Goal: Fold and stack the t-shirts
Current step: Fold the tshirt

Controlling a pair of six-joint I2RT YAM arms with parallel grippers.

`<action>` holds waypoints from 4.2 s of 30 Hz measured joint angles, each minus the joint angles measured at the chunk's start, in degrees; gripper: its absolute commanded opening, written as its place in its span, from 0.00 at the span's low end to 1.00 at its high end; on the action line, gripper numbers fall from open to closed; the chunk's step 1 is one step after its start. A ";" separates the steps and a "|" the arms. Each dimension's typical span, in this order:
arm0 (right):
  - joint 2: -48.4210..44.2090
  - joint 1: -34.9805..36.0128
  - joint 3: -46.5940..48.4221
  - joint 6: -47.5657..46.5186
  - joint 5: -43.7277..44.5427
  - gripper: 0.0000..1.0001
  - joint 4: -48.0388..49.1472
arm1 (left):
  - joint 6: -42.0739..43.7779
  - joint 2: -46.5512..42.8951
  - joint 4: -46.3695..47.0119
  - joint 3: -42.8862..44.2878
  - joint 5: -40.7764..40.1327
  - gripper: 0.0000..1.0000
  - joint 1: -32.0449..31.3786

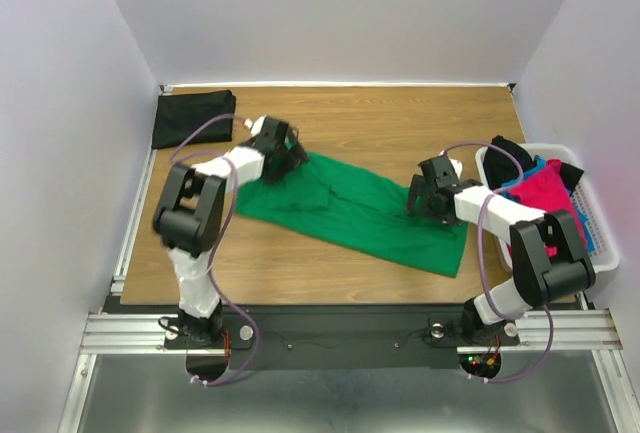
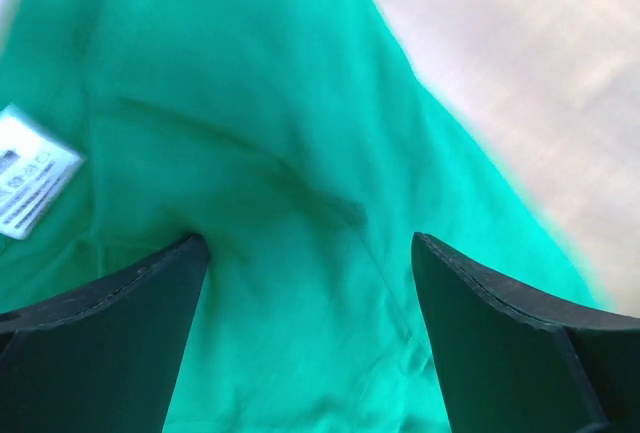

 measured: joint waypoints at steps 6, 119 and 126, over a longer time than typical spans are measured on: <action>-7.08 11.80 -6.64 7.34 1.27 1.00 0.76 | 4.94 23.69 -8.35 35.54 1.49 0.96 0.20; -28.09 47.54 -18.91 31.91 -4.79 0.50 -17.18 | -34.18 -42.91 -11.23 -42.84 3.82 0.00 -43.89; -27.96 47.54 -18.93 31.87 -5.29 0.49 -16.02 | -34.21 -42.91 -11.15 -42.84 3.87 0.00 -43.89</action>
